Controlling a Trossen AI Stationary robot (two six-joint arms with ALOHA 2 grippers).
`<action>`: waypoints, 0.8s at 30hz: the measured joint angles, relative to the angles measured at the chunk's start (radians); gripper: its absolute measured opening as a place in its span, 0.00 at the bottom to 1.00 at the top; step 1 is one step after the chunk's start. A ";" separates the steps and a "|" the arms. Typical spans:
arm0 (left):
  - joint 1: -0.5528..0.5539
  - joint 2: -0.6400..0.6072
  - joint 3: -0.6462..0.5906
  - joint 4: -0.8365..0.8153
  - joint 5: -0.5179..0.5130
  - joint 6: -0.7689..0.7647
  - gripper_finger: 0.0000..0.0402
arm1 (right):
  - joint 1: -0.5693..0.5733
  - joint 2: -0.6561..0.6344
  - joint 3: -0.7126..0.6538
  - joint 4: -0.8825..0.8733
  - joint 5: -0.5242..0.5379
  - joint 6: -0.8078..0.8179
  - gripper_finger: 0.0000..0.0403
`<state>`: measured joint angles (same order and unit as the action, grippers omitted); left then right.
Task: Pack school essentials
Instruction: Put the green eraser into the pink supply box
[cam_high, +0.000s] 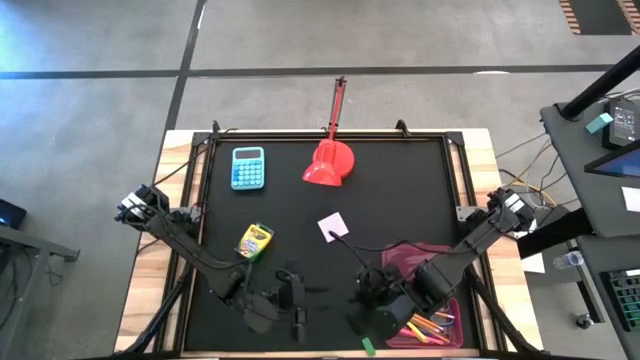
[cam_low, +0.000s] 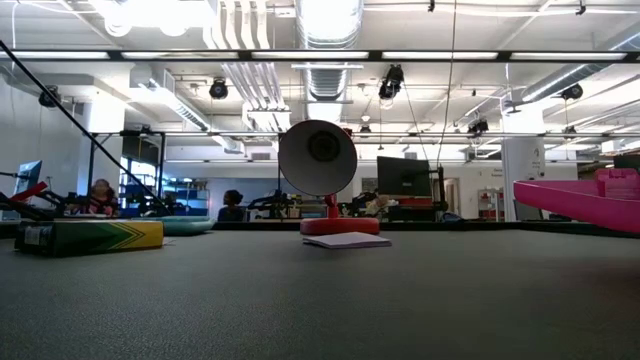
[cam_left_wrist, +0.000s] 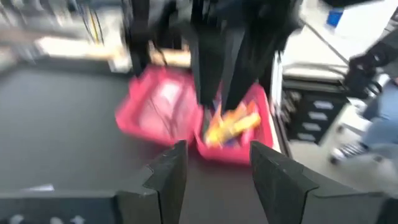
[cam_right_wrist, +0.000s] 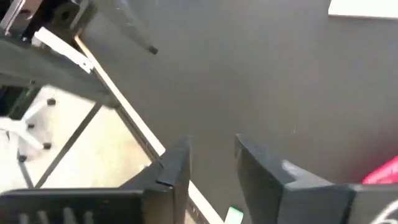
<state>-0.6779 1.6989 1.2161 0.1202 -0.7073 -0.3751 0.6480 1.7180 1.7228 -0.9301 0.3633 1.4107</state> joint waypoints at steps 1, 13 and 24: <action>-0.002 0.000 -0.001 -0.036 0.025 -0.059 0.39 | 0.004 0.000 -0.007 0.002 -0.009 0.011 0.32; -0.039 0.000 -0.049 -0.221 0.218 -0.489 0.39 | 0.031 0.072 -0.128 0.150 -0.242 0.113 0.45; -0.070 0.000 -0.050 -0.208 0.230 -0.510 0.39 | 0.050 0.169 -0.119 0.193 -0.320 -0.011 0.45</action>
<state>-0.7483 1.6989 1.1660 -0.0876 -0.4770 -0.8848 0.6978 1.8871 1.6038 -0.7367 0.0432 1.3997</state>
